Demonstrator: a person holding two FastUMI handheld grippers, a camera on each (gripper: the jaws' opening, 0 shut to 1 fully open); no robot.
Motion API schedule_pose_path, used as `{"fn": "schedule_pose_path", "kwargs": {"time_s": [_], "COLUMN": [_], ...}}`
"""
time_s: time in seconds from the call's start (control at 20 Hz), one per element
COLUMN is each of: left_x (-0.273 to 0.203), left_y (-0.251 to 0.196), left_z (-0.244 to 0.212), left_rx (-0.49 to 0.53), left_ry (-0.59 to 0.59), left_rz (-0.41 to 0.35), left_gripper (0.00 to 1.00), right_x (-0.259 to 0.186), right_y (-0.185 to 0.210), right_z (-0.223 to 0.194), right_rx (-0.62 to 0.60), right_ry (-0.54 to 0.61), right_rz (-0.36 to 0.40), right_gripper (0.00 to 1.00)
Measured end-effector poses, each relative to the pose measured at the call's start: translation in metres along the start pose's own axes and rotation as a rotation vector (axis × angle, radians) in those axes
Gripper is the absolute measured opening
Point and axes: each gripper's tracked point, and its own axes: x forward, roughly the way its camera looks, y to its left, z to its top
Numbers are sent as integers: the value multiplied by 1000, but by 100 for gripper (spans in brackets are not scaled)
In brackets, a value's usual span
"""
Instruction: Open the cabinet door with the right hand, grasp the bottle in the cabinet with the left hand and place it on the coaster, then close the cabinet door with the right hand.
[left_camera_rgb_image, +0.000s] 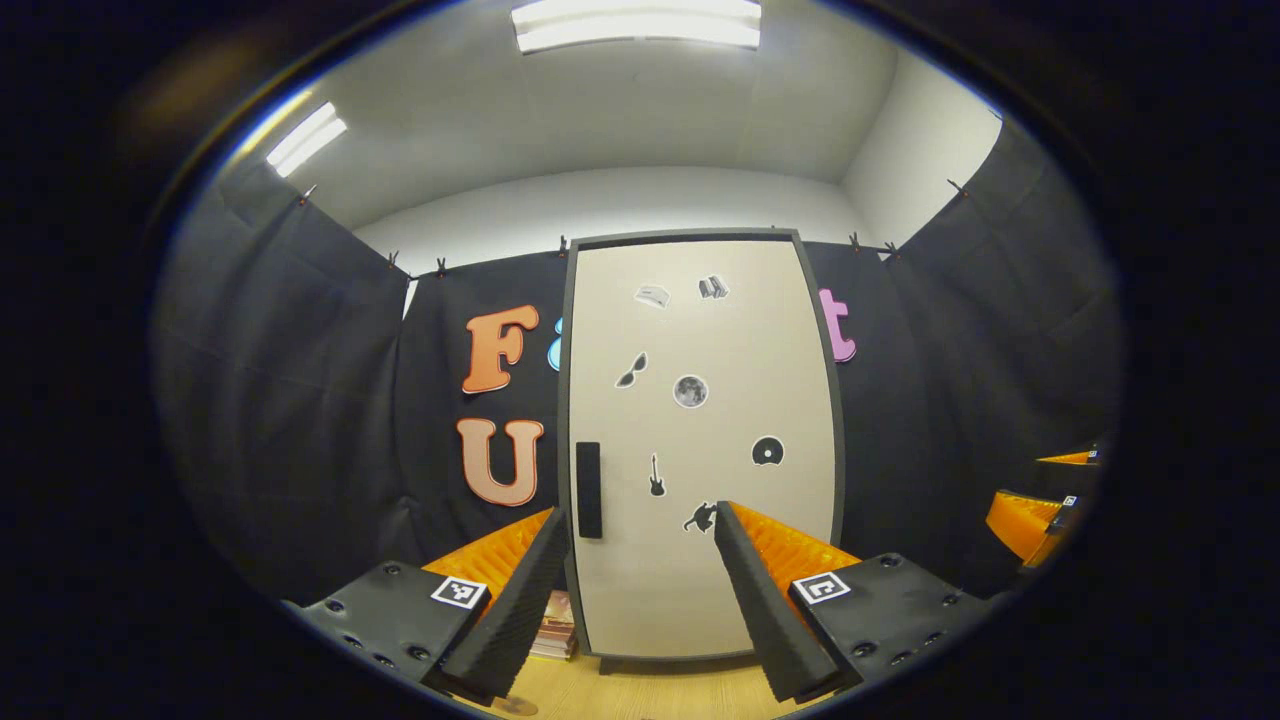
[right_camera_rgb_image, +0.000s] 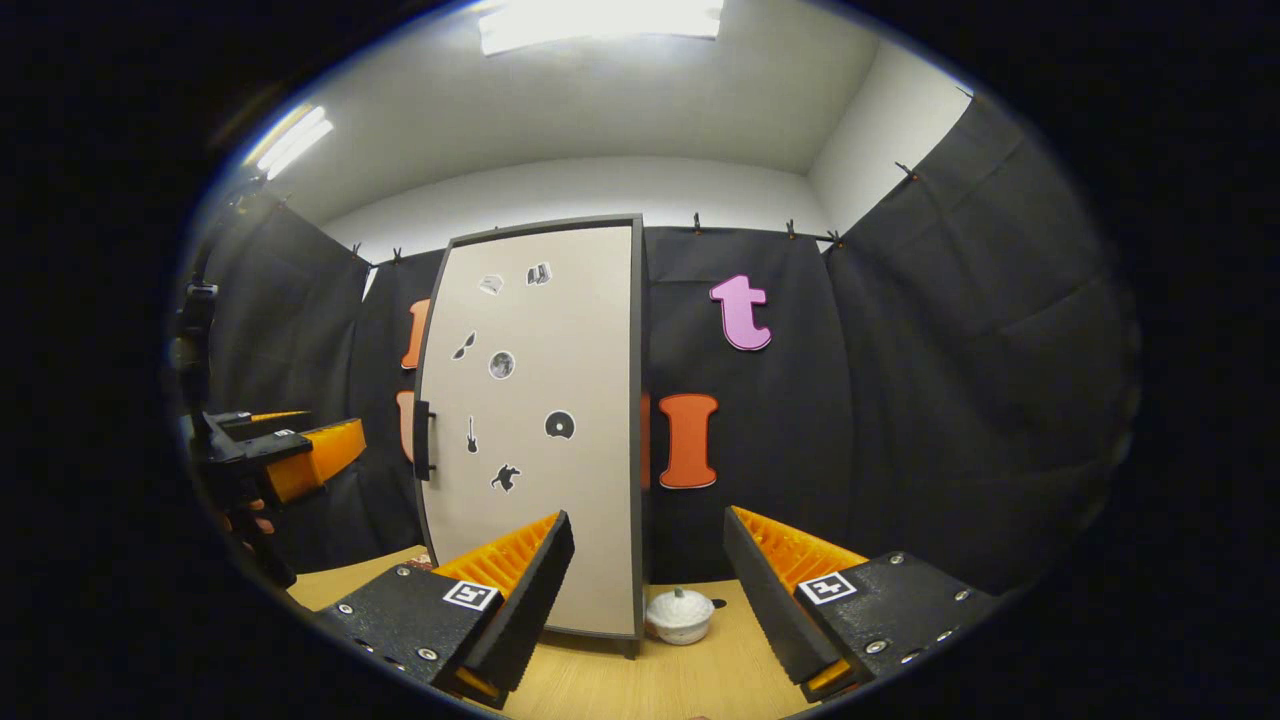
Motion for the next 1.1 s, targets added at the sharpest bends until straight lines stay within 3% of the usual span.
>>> {"fn": "schedule_pose_path", "kwargs": {"time_s": [0.6, 1.1], "left_x": [41, 70], "left_y": [88, 171], "left_z": [-23, -51], "left_rx": [-39, -22], "left_ry": [10, 29], "left_rz": [-20, 3], "left_gripper": [96, 96], "right_x": [31, 78], "right_y": [78, 173], "right_z": [-12, -26], "right_rx": [-1, -2], "right_ry": [55, 78], "right_rz": [-51, -3], "right_gripper": [93, 93]}}
